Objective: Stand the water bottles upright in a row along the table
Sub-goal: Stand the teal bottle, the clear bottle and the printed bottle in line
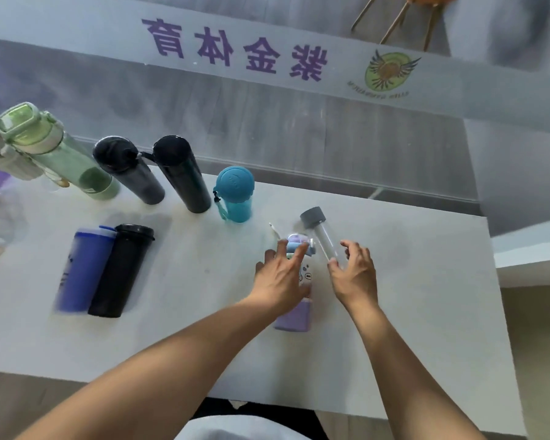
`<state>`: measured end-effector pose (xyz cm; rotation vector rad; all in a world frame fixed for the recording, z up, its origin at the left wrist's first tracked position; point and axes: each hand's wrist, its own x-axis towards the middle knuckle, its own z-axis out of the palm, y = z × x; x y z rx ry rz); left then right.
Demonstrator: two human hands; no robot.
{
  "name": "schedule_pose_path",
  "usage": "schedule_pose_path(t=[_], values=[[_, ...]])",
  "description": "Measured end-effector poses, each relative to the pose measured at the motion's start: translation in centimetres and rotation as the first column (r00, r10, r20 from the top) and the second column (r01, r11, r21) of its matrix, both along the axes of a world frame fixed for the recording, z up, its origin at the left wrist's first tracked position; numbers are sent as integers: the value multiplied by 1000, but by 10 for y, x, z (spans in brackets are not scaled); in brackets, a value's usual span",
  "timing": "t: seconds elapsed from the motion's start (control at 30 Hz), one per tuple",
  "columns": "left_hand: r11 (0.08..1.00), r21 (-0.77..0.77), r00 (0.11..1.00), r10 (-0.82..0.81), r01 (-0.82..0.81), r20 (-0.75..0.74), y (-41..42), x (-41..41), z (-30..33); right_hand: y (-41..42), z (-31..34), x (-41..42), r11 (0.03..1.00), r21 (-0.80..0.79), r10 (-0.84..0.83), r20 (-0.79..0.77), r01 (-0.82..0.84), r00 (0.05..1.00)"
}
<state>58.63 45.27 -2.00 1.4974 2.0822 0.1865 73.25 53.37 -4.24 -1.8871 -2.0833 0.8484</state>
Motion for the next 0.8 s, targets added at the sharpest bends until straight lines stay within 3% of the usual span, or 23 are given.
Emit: schedule_pose_path(t=[0.13, 0.3, 0.57, 0.8], values=[[986, -113, 986, 131, -120, 99, 8, 20, -17, 24, -6, 3, 995, -65, 74, 68, -70, 995], [975, -106, 966, 212, -198, 147, 1, 26, -25, 46, -15, 0, 982, -124, 157, 131, -141, 979], [983, -117, 990, 142, -138, 25, -60, -4, -16, 58, -27, -19, 948, -227, 268, 189, -223, 945], [980, -130, 988, 146, -153, -57, -112, -38, -18, 51, -24, -43, 947, -268, 212, 118, -175, 970]])
